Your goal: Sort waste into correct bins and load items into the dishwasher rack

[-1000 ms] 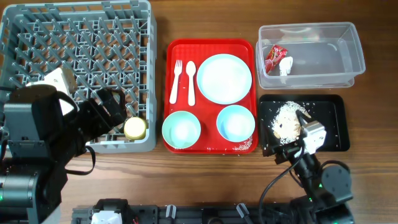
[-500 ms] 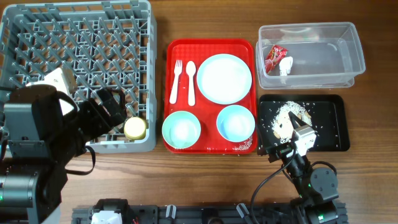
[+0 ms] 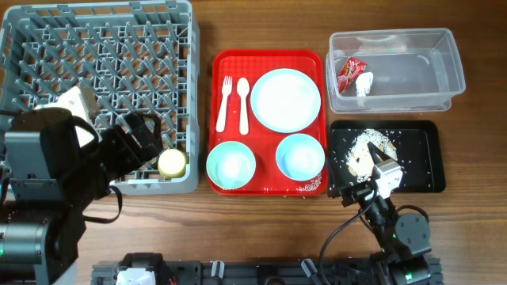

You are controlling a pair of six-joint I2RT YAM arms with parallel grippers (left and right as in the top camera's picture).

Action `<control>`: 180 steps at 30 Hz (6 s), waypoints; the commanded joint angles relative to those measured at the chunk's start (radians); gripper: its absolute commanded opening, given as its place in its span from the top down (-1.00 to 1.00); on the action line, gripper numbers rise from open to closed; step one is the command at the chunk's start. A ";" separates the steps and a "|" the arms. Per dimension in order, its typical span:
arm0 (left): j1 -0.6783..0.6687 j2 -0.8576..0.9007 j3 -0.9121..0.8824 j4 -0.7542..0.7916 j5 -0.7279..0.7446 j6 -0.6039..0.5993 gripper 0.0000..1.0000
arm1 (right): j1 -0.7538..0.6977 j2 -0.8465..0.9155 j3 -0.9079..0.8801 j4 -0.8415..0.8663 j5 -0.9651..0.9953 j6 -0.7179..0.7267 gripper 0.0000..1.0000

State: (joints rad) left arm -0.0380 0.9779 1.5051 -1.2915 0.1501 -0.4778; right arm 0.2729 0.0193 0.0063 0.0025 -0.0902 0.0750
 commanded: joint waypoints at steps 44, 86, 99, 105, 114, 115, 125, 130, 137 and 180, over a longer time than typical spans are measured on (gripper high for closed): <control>-0.361 0.945 -0.002 0.539 -0.241 -0.007 -0.24 | -0.005 -0.008 -0.001 0.005 -0.018 0.010 -0.99; -0.381 1.111 0.106 0.484 -0.274 0.077 0.92 | -0.005 -0.008 -0.001 0.005 -0.018 0.010 -1.00; -0.230 0.768 0.129 0.270 -0.331 0.156 0.92 | -0.005 -0.008 -0.001 0.005 -0.018 0.010 -0.99; -0.127 0.789 0.082 0.240 -0.273 0.297 0.92 | -0.005 -0.008 -0.001 0.005 -0.018 0.010 -0.99; -0.134 0.824 0.042 0.294 -0.162 0.256 -0.08 | -0.005 -0.008 -0.001 0.005 -0.018 0.010 -1.00; -0.135 0.821 0.042 0.302 -0.148 0.233 -0.11 | -0.005 -0.008 -0.001 0.005 -0.018 0.011 -1.00; -0.337 0.893 0.041 0.491 -0.158 0.063 0.03 | -0.005 -0.008 -0.001 0.005 -0.018 0.010 -0.99; -0.403 1.037 0.041 0.522 -0.279 -0.065 0.23 | -0.005 -0.008 -0.001 0.005 -0.018 0.010 -1.00; -0.404 1.197 0.041 0.616 -0.153 -0.049 0.25 | -0.005 -0.008 -0.001 0.005 -0.018 0.011 -0.99; -0.181 0.835 0.111 0.209 -0.178 0.254 -0.14 | -0.005 -0.008 -0.001 0.005 -0.018 0.010 -0.99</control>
State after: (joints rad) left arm -0.1913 1.8606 1.5593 -1.0554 -0.1139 -0.2146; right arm 0.2729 0.0193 0.0063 0.0021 -0.0902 0.0750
